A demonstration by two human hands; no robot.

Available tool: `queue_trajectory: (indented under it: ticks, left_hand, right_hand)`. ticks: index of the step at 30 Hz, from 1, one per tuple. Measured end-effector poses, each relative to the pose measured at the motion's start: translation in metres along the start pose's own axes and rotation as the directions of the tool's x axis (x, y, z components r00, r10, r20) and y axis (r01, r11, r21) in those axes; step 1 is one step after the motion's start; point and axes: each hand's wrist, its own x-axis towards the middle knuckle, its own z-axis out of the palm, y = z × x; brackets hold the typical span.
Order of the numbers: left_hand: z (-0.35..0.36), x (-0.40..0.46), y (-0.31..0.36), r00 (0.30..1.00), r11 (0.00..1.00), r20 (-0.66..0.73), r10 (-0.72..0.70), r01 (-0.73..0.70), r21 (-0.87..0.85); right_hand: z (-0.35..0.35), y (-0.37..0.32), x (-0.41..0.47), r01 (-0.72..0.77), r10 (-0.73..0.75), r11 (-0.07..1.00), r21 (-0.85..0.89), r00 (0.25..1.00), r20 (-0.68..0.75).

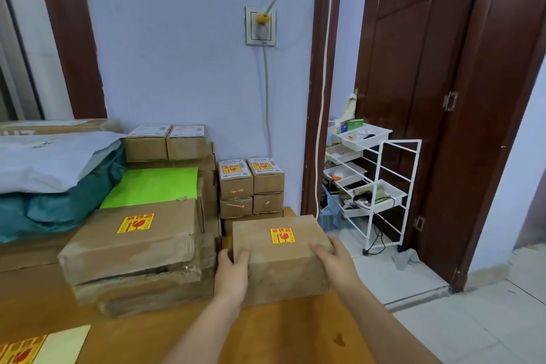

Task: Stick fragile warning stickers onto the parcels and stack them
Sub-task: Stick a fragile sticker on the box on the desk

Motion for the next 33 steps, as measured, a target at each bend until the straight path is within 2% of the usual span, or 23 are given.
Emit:
queue_trajectory:
  ticks: [8,19,23,27,33]
  left_hand:
    - [0.009,0.026,-0.001,0.999,0.987,-0.038,0.015,-0.021,-0.160]
    - [0.017,0.053,-0.001,0.990,0.967,-0.129,0.055,-0.085,-0.238]
    - [0.021,0.065,-0.006,0.982,0.972,-0.179,0.064,-0.102,-0.213]
    - [0.024,0.071,-0.009,0.957,0.993,-0.279,0.077,-0.099,-0.064]
    - [0.025,0.072,-0.006,0.950,0.995,-0.300,0.088,-0.096,-0.013]
  right_hand:
    - [0.023,0.011,0.026,0.035,-0.026,0.995,0.089,0.995,-0.093]
    - [0.049,0.015,0.062,0.078,-0.059,0.986,0.150,0.991,-0.122]
    - [0.052,0.017,0.073,0.085,-0.067,0.986,0.144,0.990,-0.127]
    - [0.054,0.019,0.081,0.085,-0.070,0.986,0.142,0.992,-0.108]
    - [0.055,0.019,0.084,0.095,-0.082,0.985,0.145,0.992,-0.093]
